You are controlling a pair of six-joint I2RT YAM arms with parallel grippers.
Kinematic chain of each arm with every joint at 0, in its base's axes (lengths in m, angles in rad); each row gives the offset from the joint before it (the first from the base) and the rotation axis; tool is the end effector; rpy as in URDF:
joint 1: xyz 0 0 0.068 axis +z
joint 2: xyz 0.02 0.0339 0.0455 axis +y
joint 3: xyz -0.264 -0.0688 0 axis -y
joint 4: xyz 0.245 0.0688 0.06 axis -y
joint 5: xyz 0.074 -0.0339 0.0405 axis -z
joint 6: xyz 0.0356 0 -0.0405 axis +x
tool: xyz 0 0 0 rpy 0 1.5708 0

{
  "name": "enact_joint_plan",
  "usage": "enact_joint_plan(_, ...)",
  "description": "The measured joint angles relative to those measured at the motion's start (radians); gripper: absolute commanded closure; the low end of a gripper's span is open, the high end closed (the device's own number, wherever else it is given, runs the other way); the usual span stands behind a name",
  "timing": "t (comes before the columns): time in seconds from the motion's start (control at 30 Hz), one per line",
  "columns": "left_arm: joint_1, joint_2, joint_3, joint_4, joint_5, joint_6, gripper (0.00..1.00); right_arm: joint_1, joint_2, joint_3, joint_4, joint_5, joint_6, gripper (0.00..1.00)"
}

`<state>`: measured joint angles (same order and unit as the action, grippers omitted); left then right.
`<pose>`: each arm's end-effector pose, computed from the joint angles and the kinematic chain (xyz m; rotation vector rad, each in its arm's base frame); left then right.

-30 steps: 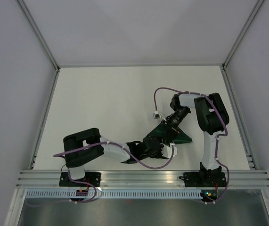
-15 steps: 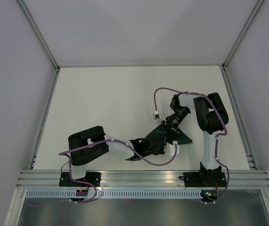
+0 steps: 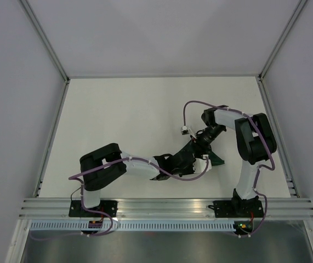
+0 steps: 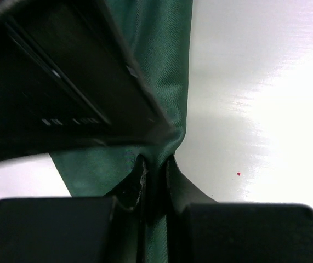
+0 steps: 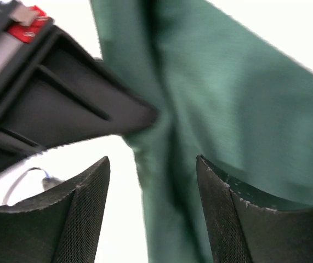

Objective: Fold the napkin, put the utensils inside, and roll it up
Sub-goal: Roll the napkin at the center of the board.

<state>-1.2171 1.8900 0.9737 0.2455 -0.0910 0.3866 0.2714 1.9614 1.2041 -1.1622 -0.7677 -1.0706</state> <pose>0.1365 -0.3604 0.1383 1.5901 1.6078 -0.3464 0.2879 0.1058 0.1393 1.6191 -2.3667 -1.2602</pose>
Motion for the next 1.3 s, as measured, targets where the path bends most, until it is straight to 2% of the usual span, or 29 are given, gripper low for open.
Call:
enact_joint_plan(0.23, 0.023, 0.001, 0.017, -0.029, 0.055, -0.062, 0.98, -0.127, -0.043, 0.047, 0.090, 0.023, 0.002, 0.28)
enact_joint_plan(0.47, 0.126, 0.019, 0.080, -0.112, 0.267, -0.160, 0.98, -0.320, -0.129, 0.132, 0.043, -0.018, -0.053, 0.28)
enact_joint_plan(0.57, 0.183, 0.045, 0.128, -0.167, 0.389, -0.209, 0.98, -0.369, -0.215, 0.087, 0.050, -0.022, -0.076, 0.28)
enact_joint_plan(0.67, 0.235, 0.080, 0.185, -0.228, 0.499, -0.247, 0.98, -0.369, -0.344, -0.028, 0.090, -0.021, -0.085, 0.28)
enact_joint_plan(0.77, 0.281, 0.123, 0.251, -0.300, 0.604, -0.278, 0.98, -0.352, -0.493, -0.161, 0.148, -0.016, -0.085, 0.27)
enact_joint_plan(0.87, 0.320, 0.173, 0.325, -0.384, 0.698, -0.297, 0.98, -0.306, -0.645, -0.315, 0.277, 0.016, -0.064, 0.25)
enact_joint_plan(1.03, 0.375, 0.267, 0.456, -0.530, 0.847, -0.317, 0.98, -0.106, -0.856, -0.560, 0.528, 0.124, 0.002, 0.23)
enact_joint_plan(1.3, 0.418, 0.358, 0.581, -0.715, 0.973, -0.322, 0.96, 0.131, -0.872, -0.644, 0.743, 0.266, 0.072, 0.23)
